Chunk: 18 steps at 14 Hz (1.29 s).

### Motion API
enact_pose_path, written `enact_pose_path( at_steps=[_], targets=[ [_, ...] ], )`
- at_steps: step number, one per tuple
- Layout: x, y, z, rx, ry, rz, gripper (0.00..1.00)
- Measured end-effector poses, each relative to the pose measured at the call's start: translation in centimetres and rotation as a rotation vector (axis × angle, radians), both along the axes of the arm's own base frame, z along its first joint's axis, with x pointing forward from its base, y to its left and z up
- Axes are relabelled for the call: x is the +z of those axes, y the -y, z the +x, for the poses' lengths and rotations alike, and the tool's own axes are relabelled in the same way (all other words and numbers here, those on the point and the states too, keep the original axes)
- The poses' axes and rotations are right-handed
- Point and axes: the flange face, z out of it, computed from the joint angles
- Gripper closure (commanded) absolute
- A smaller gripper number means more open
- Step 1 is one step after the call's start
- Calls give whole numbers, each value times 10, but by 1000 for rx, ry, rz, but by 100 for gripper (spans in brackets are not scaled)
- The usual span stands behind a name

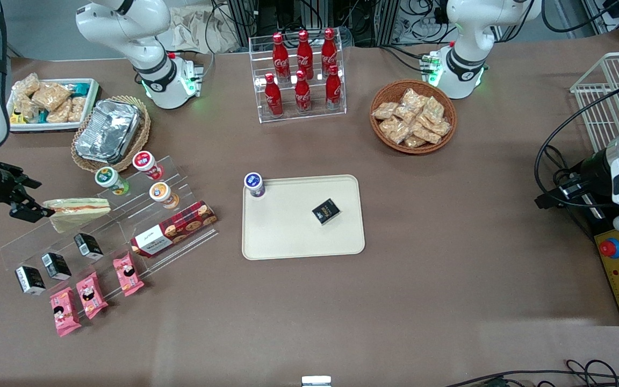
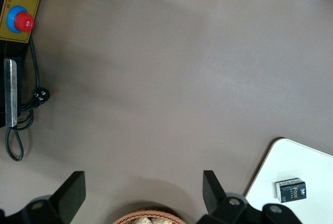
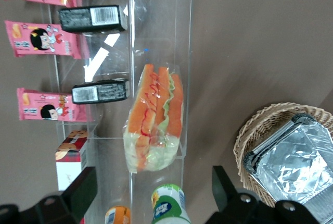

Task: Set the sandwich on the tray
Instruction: 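Close the right gripper on the wrapped sandwich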

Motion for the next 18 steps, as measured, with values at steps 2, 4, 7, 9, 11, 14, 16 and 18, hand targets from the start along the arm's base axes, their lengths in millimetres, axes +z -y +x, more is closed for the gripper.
enact_pose_path(
  at_steps=[2, 4, 7, 9, 11, 14, 16, 18],
  targets=[
    [-14, 1, 1, -5, -4, -7, 2],
    [-30, 2, 3, -9, -5, -18, 3],
    [-55, 2, 6, -17, -26, -23, 49],
    [-61, 1, 10, -39, -14, -1, 68],
    [-57, 7, 11, -61, 5, 12, 88],
    [-40, 13, 17, -51, 45, 5, 93],
    [-24, 14, 25, 4, 83, -1, 92],
    [-3, 13, 33, 79, 117, -4, 87]
  ],
)
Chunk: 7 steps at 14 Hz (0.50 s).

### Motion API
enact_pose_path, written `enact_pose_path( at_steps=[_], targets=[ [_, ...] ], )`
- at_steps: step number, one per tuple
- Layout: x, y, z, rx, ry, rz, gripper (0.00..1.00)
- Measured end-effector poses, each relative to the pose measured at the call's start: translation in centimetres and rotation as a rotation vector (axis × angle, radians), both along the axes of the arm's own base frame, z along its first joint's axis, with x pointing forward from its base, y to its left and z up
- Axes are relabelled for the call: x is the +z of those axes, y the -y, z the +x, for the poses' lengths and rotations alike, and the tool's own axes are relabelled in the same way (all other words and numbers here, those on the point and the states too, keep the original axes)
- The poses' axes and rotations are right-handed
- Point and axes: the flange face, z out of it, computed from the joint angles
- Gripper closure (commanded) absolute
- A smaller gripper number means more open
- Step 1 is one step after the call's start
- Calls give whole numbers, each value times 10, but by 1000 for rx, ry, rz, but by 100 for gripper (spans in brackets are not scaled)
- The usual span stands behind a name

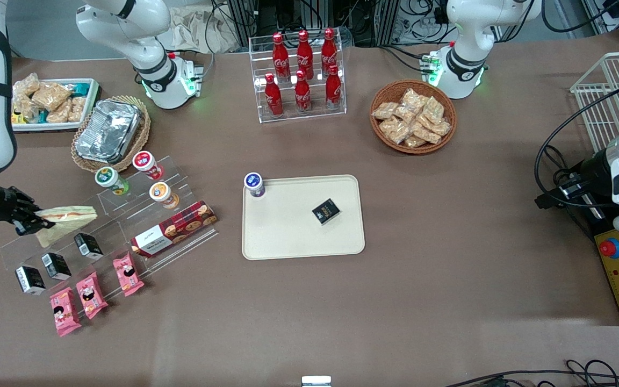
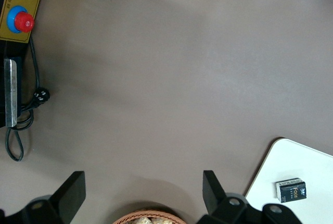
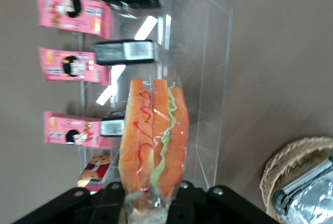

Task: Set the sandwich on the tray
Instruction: 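Close the right gripper on the wrapped sandwich, then lift the sandwich and carry it toward the cream tray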

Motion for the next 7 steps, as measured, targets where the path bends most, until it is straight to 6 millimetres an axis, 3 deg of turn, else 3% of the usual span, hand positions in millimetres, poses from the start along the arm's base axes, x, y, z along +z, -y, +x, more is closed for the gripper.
enact_pose_path(
  at_steps=[4, 7],
  targets=[
    [60, -27, 11, 329, -41, 3, 87],
    [86, -65, 18, 453, -51, 20, 88]
  ],
)
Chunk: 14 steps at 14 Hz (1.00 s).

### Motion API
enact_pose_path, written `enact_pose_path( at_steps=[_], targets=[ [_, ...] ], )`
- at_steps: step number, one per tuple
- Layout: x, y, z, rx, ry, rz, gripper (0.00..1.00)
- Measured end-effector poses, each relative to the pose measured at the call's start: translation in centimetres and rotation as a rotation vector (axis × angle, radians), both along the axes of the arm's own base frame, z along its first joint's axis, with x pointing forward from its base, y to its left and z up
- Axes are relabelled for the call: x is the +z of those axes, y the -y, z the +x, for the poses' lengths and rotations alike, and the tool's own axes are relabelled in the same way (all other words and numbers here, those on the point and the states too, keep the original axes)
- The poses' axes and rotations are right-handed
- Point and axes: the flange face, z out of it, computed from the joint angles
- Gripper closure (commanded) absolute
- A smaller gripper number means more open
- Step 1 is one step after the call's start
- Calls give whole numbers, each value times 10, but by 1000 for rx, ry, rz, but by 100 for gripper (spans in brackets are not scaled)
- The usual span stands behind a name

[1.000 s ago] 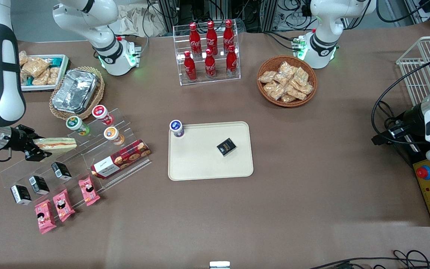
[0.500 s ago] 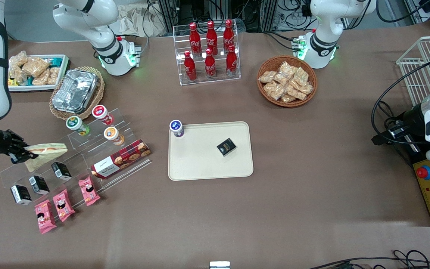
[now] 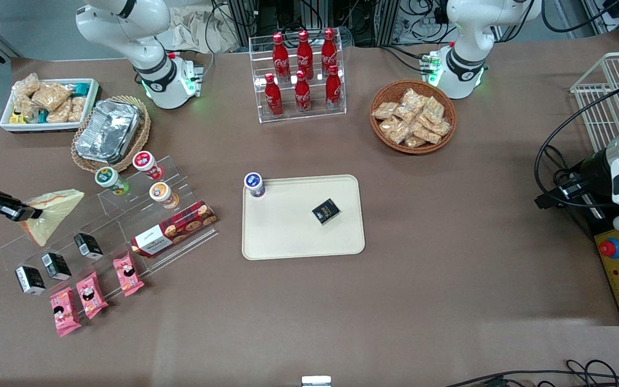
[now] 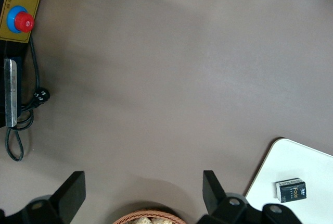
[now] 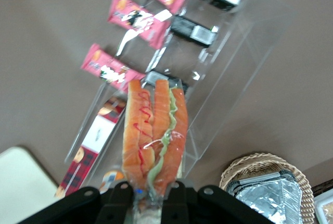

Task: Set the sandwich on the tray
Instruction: 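Lift the sandwich and carry it toward the cream tray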

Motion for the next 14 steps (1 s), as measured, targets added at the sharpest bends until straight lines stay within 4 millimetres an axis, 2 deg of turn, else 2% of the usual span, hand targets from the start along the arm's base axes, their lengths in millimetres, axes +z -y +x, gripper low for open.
enact_pose_path(
  at_steps=[2, 5, 7, 9, 11, 14],
  targets=[
    [10, -40, 8, 92, 13, 11, 88],
    [25, -117, 13, 305, 28, 41, 90],
    [28, -170, 11, 490, 44, 67, 90],
    [25, -223, 5, 705, 55, 97, 91],
    [14, -265, 6, 917, 96, 121, 91],
    [-16, -322, 13, 1167, 164, 137, 91]
  ],
)
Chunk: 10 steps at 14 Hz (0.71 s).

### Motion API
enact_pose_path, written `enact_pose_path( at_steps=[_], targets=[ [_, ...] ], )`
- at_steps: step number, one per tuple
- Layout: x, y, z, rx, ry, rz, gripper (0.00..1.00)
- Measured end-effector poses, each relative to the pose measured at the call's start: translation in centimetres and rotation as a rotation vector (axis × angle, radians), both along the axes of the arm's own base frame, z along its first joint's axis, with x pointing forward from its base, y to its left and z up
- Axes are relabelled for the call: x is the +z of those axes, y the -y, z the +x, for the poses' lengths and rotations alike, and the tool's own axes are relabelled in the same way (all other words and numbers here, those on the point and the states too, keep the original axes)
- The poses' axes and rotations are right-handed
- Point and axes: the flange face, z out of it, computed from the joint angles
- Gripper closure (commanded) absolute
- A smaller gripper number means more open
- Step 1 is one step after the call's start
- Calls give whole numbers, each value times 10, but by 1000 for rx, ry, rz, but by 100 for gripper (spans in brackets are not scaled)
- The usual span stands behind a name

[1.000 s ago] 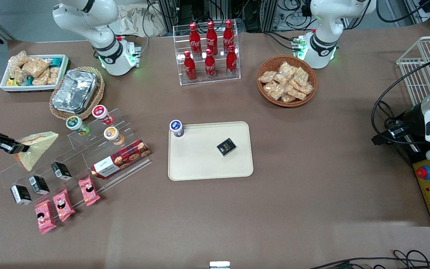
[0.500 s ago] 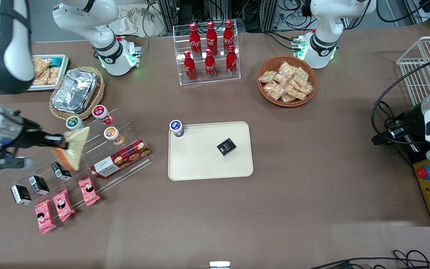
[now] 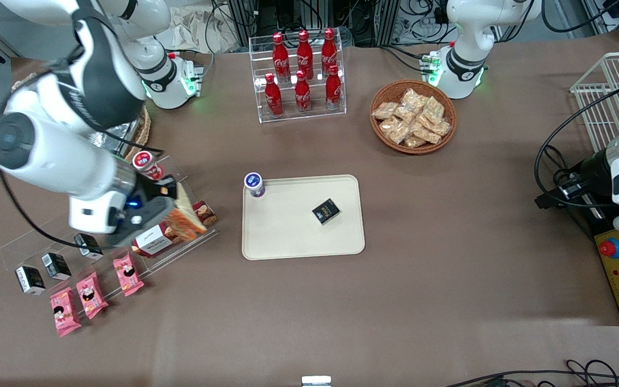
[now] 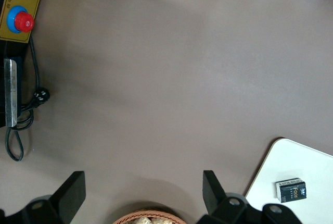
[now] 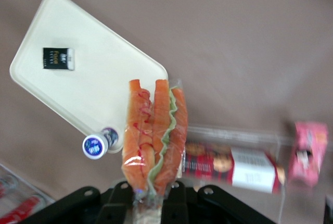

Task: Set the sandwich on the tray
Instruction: 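Lift the sandwich and carry it toward the cream tray, then lower the sandwich onto the tray and open the right gripper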

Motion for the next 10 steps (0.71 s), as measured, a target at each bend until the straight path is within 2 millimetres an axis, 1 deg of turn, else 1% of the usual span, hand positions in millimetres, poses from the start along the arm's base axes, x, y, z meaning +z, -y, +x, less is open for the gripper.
enact_pose_path(
  at_steps=[2, 4, 6, 8, 10],
  targets=[
    [-24, -36, 4, 90, 52, -6, 91],
    [-53, -77, 2, 206, 96, -30, 91],
    [-87, -124, -8, 331, 133, -80, 91],
    [-122, -163, -21, 466, 156, -128, 91],
    [-153, -199, -35, 586, 203, -166, 91]
  ],
)
